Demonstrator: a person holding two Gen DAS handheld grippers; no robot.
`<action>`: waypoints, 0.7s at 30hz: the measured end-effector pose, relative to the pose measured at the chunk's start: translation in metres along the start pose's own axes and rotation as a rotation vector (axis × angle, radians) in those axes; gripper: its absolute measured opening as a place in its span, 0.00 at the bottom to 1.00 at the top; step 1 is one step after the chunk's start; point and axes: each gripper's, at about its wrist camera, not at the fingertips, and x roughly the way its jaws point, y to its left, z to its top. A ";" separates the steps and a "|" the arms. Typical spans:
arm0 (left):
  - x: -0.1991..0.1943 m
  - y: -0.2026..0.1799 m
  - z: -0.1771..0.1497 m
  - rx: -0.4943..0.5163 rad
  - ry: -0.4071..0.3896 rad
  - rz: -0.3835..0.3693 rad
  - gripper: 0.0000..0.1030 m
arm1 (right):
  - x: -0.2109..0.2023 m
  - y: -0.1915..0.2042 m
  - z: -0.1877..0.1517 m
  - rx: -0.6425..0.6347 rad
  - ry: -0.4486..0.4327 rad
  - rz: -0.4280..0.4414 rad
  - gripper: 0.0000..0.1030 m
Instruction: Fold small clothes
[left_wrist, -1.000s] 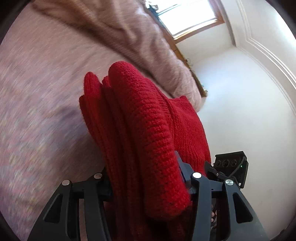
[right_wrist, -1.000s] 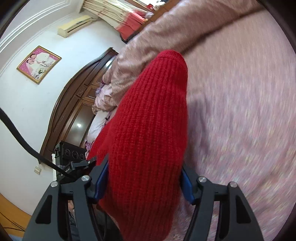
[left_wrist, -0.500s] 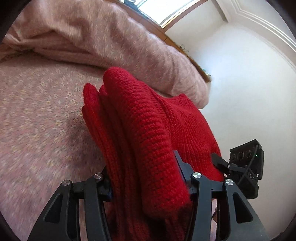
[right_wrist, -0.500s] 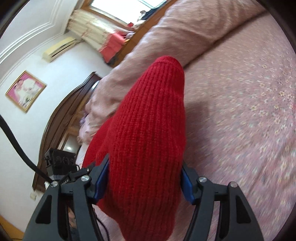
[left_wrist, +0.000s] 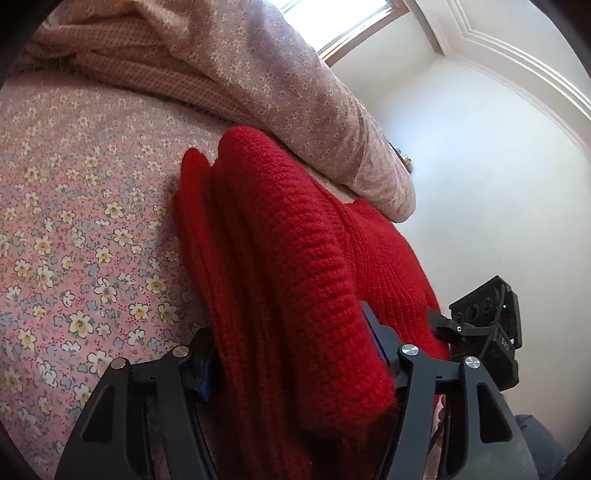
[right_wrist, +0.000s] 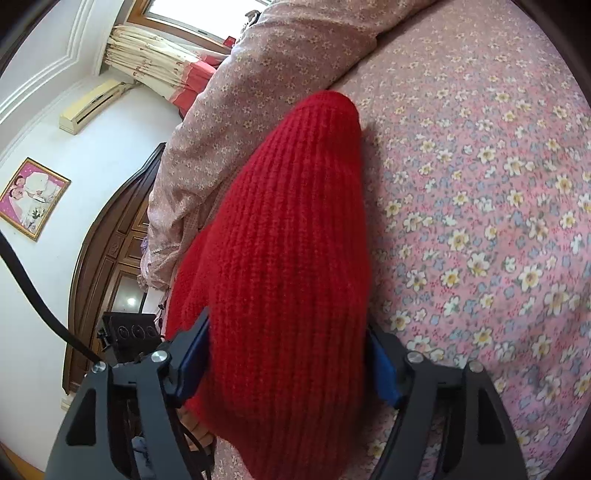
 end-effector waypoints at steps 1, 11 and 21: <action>0.002 -0.001 0.000 -0.001 -0.003 0.004 0.60 | 0.001 -0.001 0.000 -0.002 -0.003 -0.001 0.75; 0.005 0.001 0.001 0.009 -0.018 0.032 0.64 | 0.004 0.004 -0.005 -0.033 -0.036 -0.010 0.76; -0.011 -0.017 0.002 0.041 -0.035 0.137 0.66 | 0.004 0.010 -0.002 -0.010 -0.057 -0.023 0.82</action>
